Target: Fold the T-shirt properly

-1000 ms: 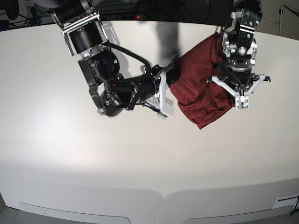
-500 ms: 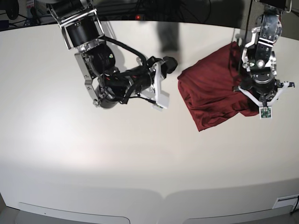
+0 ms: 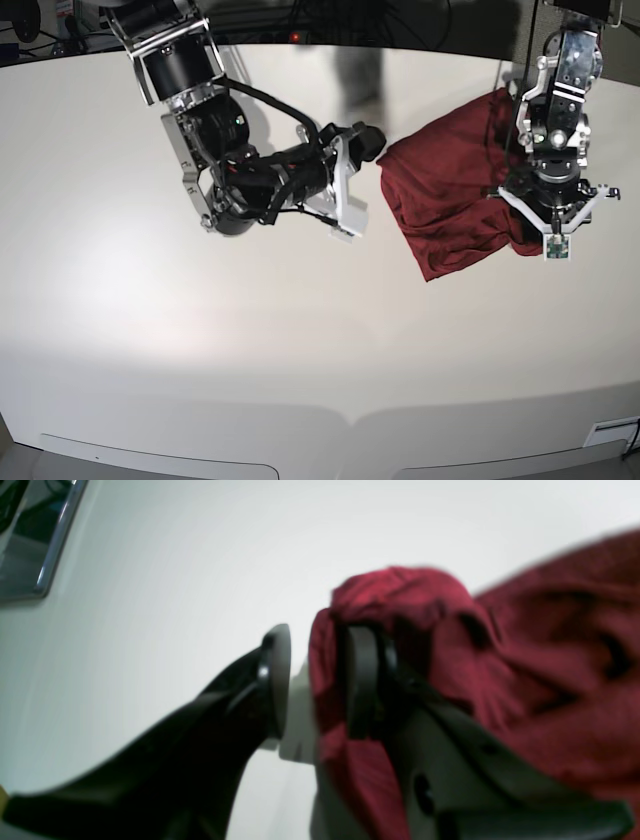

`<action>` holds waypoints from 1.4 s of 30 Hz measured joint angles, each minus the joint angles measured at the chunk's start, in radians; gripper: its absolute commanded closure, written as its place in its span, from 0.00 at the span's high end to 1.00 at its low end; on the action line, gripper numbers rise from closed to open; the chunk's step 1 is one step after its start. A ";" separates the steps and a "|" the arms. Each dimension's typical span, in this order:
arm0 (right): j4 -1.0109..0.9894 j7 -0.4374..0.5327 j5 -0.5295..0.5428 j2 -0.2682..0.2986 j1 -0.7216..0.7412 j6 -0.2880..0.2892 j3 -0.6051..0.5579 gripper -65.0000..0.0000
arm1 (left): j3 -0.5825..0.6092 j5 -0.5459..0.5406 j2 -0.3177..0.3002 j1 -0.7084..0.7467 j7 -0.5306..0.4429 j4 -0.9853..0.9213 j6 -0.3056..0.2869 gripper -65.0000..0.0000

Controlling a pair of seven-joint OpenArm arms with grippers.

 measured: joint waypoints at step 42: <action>0.158 0.026 0.024 0.022 -0.005 0.000 0.146 0.00 | -0.188 -0.328 -0.124 0.029 0.271 0.000 -0.181 0.00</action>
